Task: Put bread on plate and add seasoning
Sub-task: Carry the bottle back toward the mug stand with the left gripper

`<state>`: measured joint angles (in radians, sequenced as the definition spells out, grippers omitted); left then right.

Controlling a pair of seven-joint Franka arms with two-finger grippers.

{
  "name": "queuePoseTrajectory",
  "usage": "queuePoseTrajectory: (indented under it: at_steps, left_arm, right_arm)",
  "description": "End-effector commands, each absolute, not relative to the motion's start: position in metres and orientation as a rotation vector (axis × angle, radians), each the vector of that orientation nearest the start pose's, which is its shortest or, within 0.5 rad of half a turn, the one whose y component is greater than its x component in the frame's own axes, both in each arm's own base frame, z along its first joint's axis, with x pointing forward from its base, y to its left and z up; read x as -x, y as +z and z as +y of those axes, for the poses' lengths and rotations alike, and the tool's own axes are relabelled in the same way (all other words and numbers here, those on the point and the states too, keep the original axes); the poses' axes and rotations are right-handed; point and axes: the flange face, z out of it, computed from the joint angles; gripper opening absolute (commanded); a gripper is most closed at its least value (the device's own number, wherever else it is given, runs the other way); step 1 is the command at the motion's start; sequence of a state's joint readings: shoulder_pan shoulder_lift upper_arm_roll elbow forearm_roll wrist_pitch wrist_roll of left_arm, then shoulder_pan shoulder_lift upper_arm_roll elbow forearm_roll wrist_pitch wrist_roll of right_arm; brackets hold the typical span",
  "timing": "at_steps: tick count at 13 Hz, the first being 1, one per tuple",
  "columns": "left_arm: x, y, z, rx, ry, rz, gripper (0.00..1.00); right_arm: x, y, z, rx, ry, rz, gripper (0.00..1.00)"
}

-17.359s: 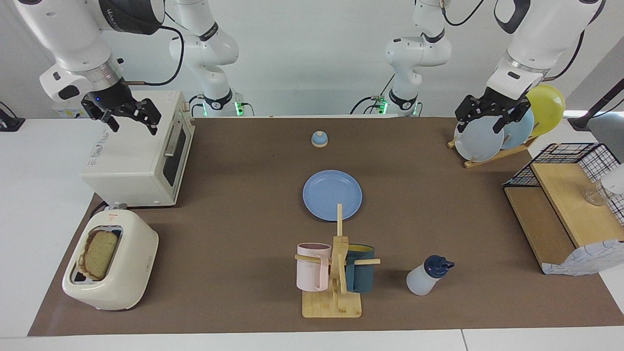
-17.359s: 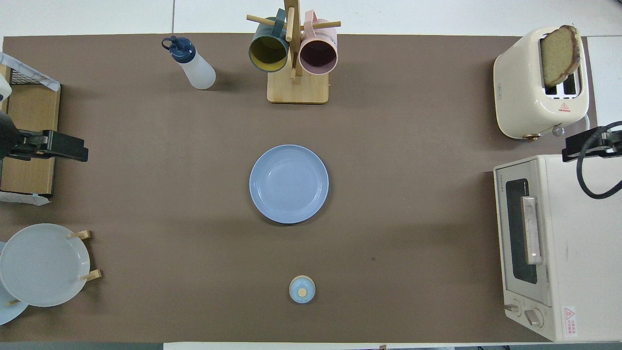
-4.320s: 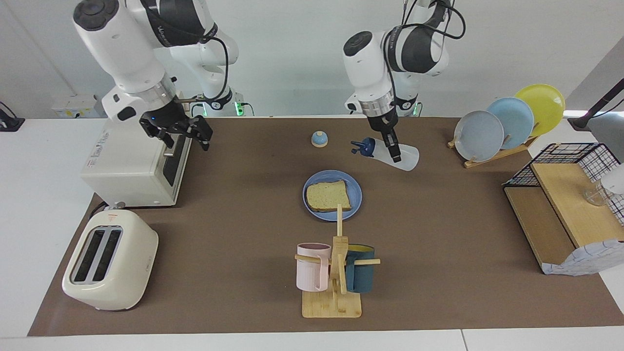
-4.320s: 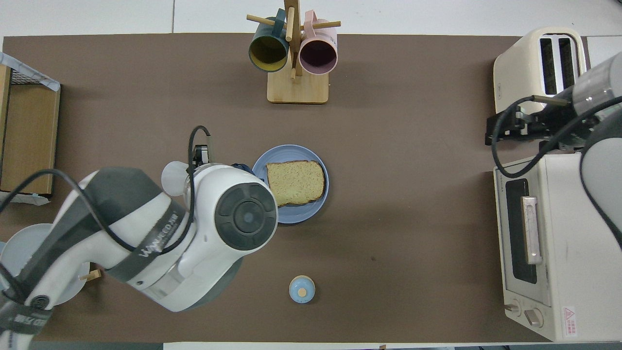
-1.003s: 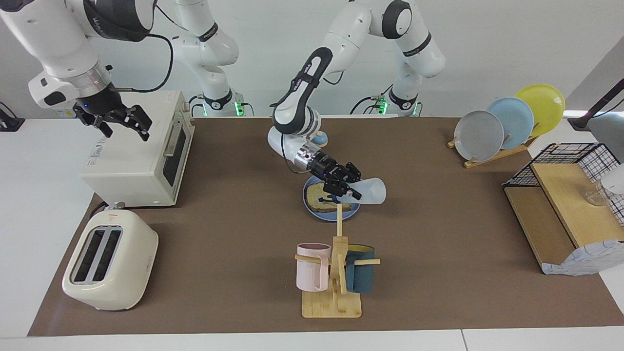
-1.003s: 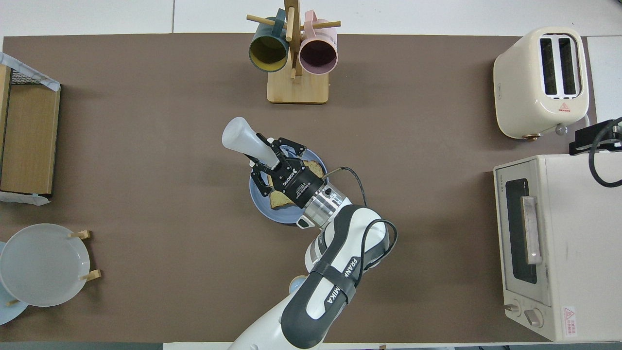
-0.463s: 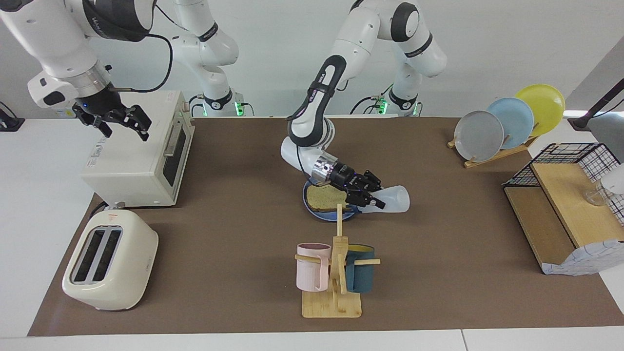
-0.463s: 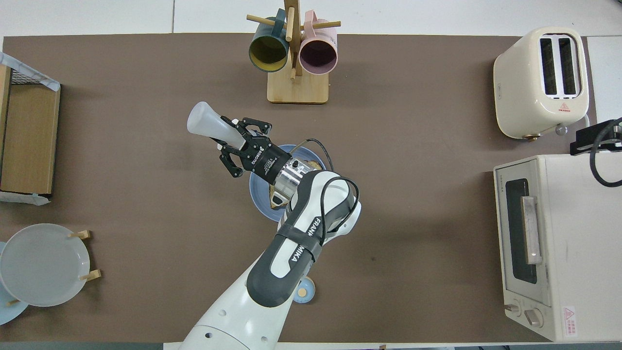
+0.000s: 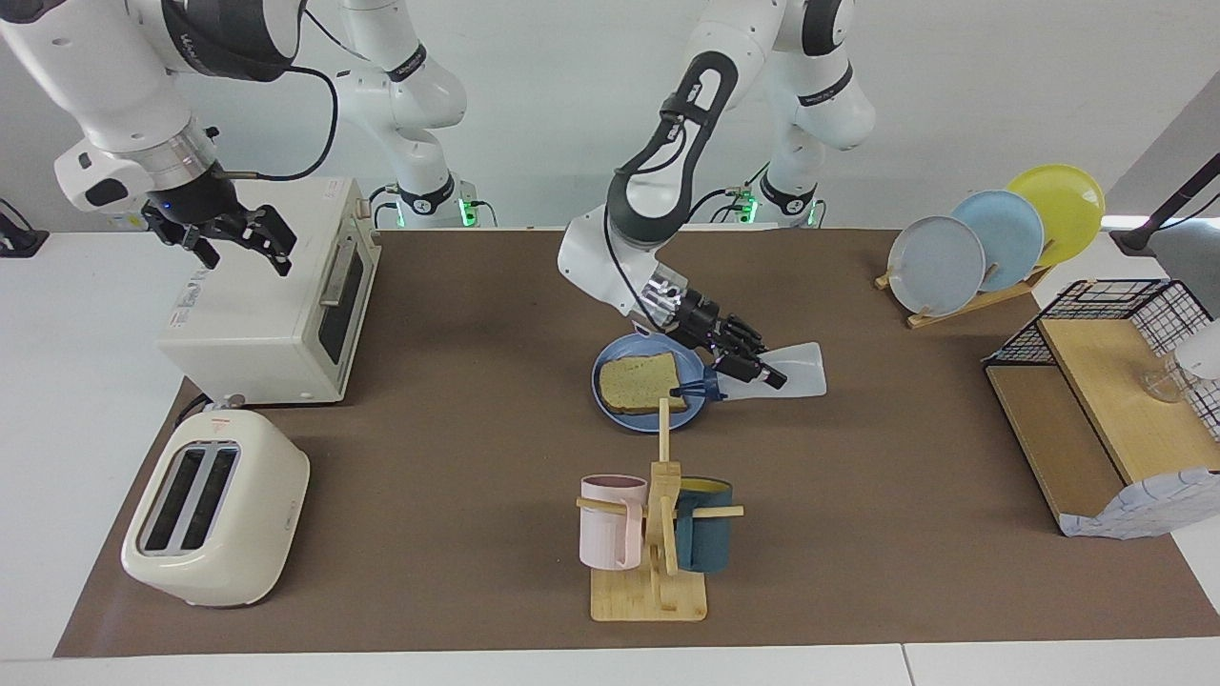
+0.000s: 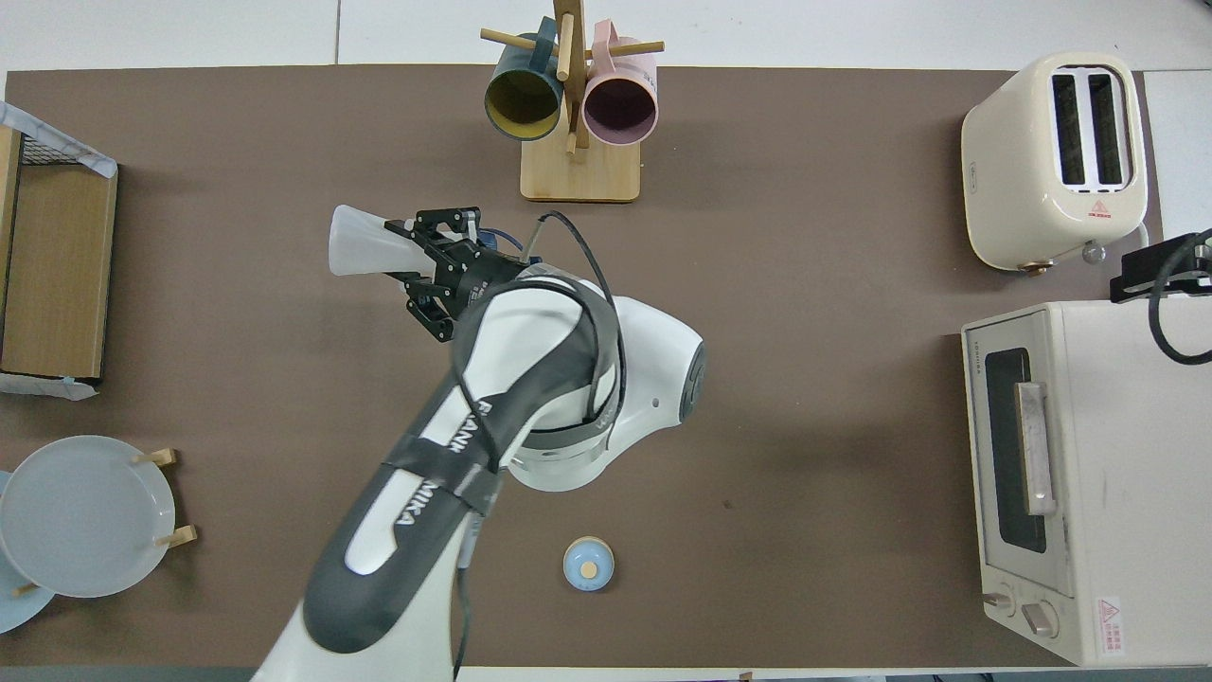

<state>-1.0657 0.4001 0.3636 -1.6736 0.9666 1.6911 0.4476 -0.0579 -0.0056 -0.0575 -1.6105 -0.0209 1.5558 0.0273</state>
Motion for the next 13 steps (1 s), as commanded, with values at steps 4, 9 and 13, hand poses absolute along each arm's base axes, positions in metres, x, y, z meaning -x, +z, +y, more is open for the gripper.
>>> queuePoseTrajectory:
  at_steps: [4,9,13]
  left_arm:
    - [-0.555,0.522,-0.264,2.286,-0.149,1.229,0.0]
    - [-0.602,0.53,-0.201,2.775,-0.546,0.978,0.0]
    - [-0.617,0.491,-0.18,2.908,-0.877,0.77,0.0]
  right_arm:
    - [-0.54,0.608,-0.066,3.15,0.074,0.2,1.0]
    - [-0.54,0.608,-0.066,3.15,0.074,0.2,1.0]
    - [-0.54,0.608,-0.066,3.15,0.074,0.2,1.0]
